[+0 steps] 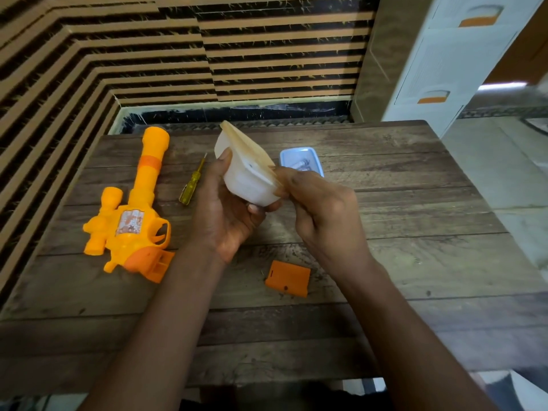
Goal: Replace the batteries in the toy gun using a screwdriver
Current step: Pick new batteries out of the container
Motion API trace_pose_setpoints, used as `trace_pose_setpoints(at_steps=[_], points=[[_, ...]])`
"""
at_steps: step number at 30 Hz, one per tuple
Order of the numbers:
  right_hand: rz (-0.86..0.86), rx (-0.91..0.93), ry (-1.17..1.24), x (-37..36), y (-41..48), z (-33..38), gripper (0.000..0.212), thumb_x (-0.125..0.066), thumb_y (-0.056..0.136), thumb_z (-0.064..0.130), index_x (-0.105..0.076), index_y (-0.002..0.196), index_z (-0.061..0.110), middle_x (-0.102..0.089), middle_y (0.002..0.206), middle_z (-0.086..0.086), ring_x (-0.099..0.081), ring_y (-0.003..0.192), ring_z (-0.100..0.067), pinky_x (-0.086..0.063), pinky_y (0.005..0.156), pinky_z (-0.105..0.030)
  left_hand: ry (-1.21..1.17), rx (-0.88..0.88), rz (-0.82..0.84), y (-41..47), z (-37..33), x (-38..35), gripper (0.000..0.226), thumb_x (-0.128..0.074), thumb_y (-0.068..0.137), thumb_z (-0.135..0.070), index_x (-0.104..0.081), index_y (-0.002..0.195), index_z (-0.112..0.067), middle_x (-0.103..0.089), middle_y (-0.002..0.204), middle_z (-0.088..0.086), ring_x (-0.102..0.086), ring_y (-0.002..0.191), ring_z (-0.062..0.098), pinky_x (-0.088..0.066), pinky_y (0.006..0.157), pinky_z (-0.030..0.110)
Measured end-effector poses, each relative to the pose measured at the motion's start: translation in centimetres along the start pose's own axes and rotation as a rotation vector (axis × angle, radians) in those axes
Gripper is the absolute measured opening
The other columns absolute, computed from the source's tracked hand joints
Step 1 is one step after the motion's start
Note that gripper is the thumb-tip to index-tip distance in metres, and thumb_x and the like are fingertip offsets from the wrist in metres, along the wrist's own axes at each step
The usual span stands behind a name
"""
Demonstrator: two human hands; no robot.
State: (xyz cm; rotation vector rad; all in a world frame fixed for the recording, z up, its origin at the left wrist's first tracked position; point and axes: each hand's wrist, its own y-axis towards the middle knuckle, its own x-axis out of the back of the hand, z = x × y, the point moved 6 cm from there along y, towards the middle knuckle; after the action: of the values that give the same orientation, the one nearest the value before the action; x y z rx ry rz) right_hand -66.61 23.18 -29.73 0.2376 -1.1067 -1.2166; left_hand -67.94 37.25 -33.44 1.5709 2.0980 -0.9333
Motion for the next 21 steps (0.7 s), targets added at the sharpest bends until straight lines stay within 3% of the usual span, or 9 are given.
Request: trace_pose_setpoints(at_steps=[2,4,7,10,13,16,18,21], points=[[0.037,-0.018,0.012,-0.3,0.0,-0.1,0.040,-0.058,0.087,-0.016,-0.071,0.122,-0.003,-0.075,0.104,-0.012,-0.069,0.093,-0.023,-0.034,0.090,-0.001,0.021,0.011,-0.019,-0.1,-0.1,0.3,0.062,-0.057,0.085,-0.052,-0.060,0.129,-0.008,-0.073,0.092,0.009,-0.069,0.065,0.017,-0.045,0.037,0.014],[0.069,-0.010,0.044,-0.5,0.0,0.1,0.036,-0.063,0.088,-0.013,-0.072,0.122,-0.002,-0.076,0.111,-0.012,-0.071,0.099,-0.023,-0.039,0.092,-0.002,0.017,0.022,-0.033,-0.2,-0.1,0.7,0.061,-0.058,0.086,-0.053,-0.061,0.128,-0.009,-0.072,0.091,0.008,-0.069,0.064,0.016,-0.044,0.036,0.013],[0.097,0.045,0.084,-0.6,0.0,0.5,0.039,-0.071,0.087,-0.010,-0.071,0.125,-0.002,-0.074,0.125,-0.013,-0.073,0.113,-0.026,-0.054,0.100,-0.022,-0.001,0.009,-0.066,-0.3,-0.2,1.5,0.065,-0.059,0.084,-0.055,-0.061,0.132,-0.010,-0.072,0.093,0.008,-0.069,0.066,0.014,-0.045,0.036,0.014],[0.087,0.051,0.087,-0.4,0.1,0.5,0.048,-0.064,0.085,-0.017,-0.068,0.130,-0.002,-0.073,0.127,-0.015,-0.073,0.113,-0.029,-0.060,0.092,-0.037,0.002,-0.008,-0.056,-0.4,-0.5,1.5,0.065,-0.059,0.084,-0.054,-0.061,0.132,-0.011,-0.073,0.097,0.008,-0.070,0.072,0.014,-0.046,0.037,0.014],[0.054,0.059,0.082,0.0,0.3,0.7,0.054,-0.055,0.081,-0.020,-0.069,0.131,-0.001,-0.074,0.122,-0.013,-0.074,0.110,-0.027,-0.058,0.094,-0.027,-0.006,-0.012,-0.042,-0.3,-0.6,1.3,0.061,-0.057,0.084,-0.053,-0.062,0.128,-0.011,-0.074,0.094,0.008,-0.070,0.069,0.015,-0.044,0.036,0.013],[-0.040,-0.019,0.137,1.7,0.6,-0.8,0.059,-0.053,0.079,-0.024,-0.071,0.130,0.002,-0.075,0.118,-0.004,-0.074,0.105,-0.016,-0.056,0.095,-0.019,0.055,-0.015,-0.052,-0.1,-0.5,2.1,0.067,-0.060,0.089,-0.054,-0.060,0.139,-0.011,-0.068,0.099,0.010,-0.065,0.064,0.020,-0.038,0.032,0.013],[-0.097,-0.077,0.173,2.7,0.4,-1.9,0.056,-0.057,0.085,-0.026,-0.070,0.131,0.003,-0.074,0.109,0.003,-0.072,0.094,-0.002,-0.057,0.085,-0.016,0.089,0.001,-0.056,-0.1,-0.3,2.3,0.067,-0.058,0.088,-0.055,-0.061,0.140,-0.012,-0.067,0.100,0.012,-0.063,0.063,0.023,-0.035,0.031,0.013],[-0.143,-0.090,0.081,3.0,0.0,-2.0,0.050,-0.062,0.086,-0.024,-0.071,0.127,0.002,-0.067,0.089,0.005,-0.056,0.072,0.014,-0.041,0.068,-0.005,0.109,0.037,-0.052,-0.3,0.2,1.8,0.062,-0.054,0.090,-0.056,-0.066,0.133,-0.013,-0.067,0.098,0.014,-0.061,0.061,0.025,-0.033,0.031,0.014]])
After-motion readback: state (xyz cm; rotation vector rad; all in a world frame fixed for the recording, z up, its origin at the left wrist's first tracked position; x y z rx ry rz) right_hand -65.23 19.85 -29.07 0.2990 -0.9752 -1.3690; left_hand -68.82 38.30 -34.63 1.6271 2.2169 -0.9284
